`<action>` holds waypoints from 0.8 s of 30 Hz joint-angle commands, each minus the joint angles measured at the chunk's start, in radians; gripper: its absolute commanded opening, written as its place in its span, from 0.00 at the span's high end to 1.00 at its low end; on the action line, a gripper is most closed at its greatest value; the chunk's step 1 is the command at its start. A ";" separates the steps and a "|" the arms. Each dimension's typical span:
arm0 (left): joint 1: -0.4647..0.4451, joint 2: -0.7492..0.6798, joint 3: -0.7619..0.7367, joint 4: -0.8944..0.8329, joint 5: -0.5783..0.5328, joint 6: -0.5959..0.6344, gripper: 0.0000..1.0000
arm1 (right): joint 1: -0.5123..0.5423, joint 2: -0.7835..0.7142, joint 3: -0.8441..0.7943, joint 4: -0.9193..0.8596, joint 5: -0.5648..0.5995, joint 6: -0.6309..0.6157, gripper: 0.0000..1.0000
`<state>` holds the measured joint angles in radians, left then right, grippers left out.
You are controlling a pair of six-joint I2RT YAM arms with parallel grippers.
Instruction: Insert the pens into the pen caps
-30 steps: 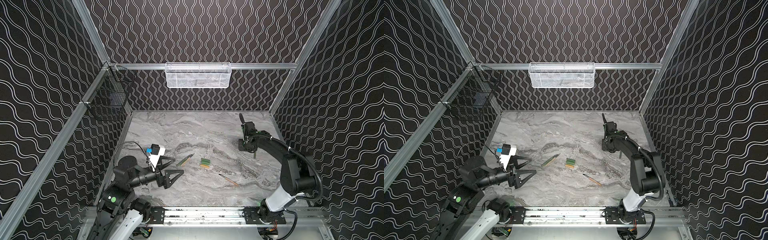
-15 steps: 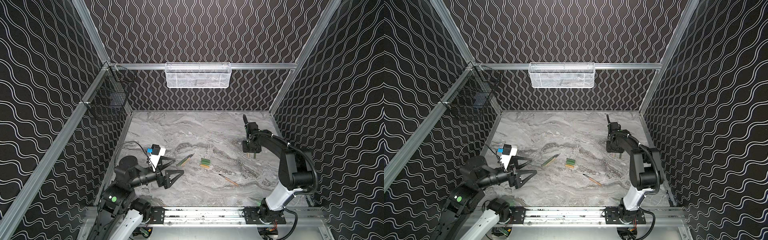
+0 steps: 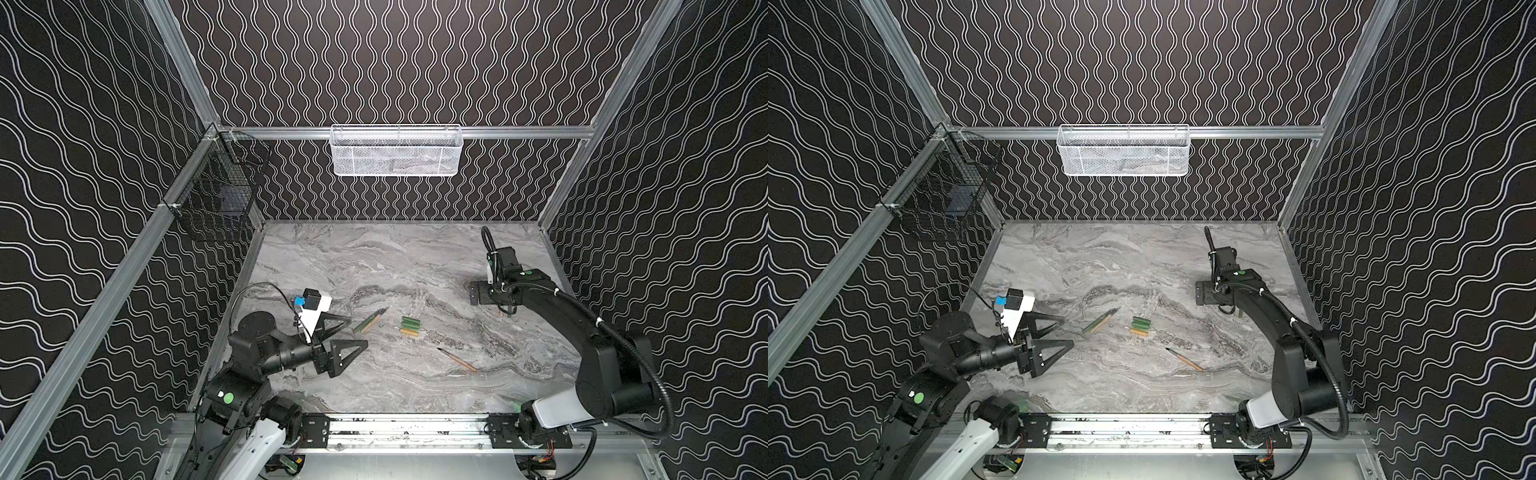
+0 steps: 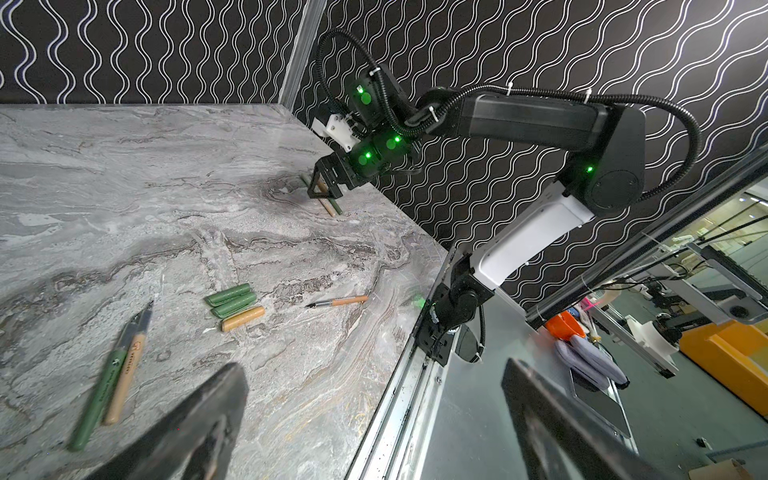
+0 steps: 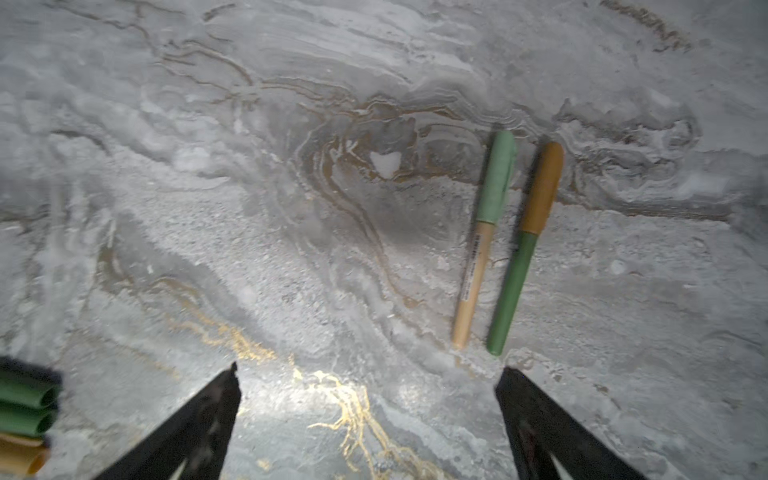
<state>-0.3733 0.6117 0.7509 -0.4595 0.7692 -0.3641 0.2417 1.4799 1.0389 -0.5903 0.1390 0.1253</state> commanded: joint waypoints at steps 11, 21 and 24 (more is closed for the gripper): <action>0.000 -0.004 -0.003 0.031 -0.005 0.002 0.01 | 0.312 -0.051 -0.086 0.043 -0.119 0.028 0.01; 0.002 0.010 -0.003 0.036 0.007 0.006 0.01 | 0.615 -0.044 -0.183 0.072 -0.072 0.140 0.07; 0.002 0.009 -0.002 0.033 0.004 0.007 0.01 | 0.649 0.013 -0.162 0.098 -0.084 0.150 0.13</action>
<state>-0.3729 0.6182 0.7460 -0.4572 0.7666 -0.3641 0.8688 1.4643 0.8650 -0.5373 0.0437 0.2405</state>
